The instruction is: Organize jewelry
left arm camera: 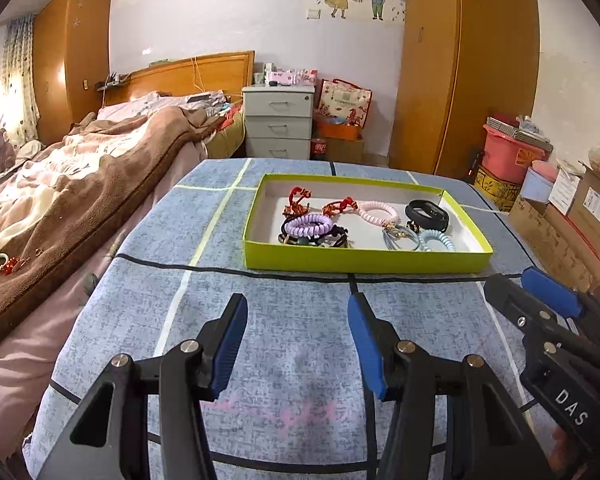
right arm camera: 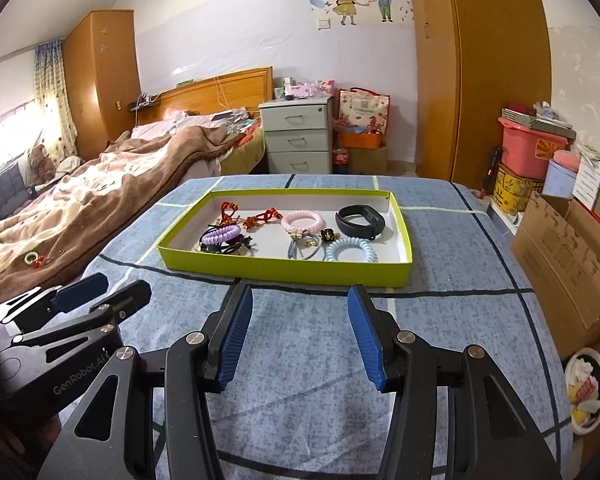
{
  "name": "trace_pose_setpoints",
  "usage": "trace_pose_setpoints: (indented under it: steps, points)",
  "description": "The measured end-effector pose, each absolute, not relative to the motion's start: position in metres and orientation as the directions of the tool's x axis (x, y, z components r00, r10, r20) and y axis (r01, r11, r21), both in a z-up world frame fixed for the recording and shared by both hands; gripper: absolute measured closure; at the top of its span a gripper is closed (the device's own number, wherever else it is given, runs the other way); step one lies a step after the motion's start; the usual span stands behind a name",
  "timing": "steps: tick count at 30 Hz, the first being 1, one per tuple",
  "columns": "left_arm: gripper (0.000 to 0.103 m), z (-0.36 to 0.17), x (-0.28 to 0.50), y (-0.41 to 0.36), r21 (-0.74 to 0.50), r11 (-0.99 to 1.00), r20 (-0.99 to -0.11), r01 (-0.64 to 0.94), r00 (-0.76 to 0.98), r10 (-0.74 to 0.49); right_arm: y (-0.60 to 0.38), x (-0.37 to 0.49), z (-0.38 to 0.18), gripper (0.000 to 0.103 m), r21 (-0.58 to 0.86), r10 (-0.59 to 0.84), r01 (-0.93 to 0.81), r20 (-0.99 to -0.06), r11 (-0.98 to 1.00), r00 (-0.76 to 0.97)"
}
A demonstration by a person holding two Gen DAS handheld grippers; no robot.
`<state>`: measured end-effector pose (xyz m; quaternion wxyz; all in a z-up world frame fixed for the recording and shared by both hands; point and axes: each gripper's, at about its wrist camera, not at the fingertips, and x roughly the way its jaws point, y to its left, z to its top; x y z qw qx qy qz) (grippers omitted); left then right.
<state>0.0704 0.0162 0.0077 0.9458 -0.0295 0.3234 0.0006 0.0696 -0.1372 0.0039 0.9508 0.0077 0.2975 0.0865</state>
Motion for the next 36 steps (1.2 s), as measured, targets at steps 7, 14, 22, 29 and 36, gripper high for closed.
trace_pose_setpoints:
  steps: [7,14,22,29,36]
  points:
    - [0.049,0.0098,0.066,0.0169,-0.076,0.997,-0.594,-0.033,0.804,-0.019,-0.1374,0.0692,-0.0024,0.052,0.07,0.164,-0.153,-0.583,0.986,0.796]
    - [0.049,0.008,0.0685,0.0156,-0.074,0.997,-0.607,-0.022,0.794,-0.027,-0.1399,0.0691,-0.0021,0.052,0.077,0.164,-0.146,-0.584,0.986,0.795]
    - [0.049,0.0091,0.0685,0.0149,-0.072,0.997,-0.609,-0.023,0.793,-0.026,-0.14,0.0684,-0.002,0.052,0.076,0.165,-0.149,-0.584,0.986,0.795]
    - [0.049,0.0097,0.0675,0.0149,-0.071,0.997,-0.611,-0.025,0.792,-0.024,-0.1397,0.0676,-0.0012,0.052,0.076,0.164,-0.147,-0.586,0.986,0.794]
    - [0.049,0.009,0.0673,0.0132,-0.067,0.998,-0.613,-0.017,0.79,-0.028,-0.1397,0.0673,-0.0016,0.052,0.075,0.164,-0.148,-0.589,0.986,0.792]
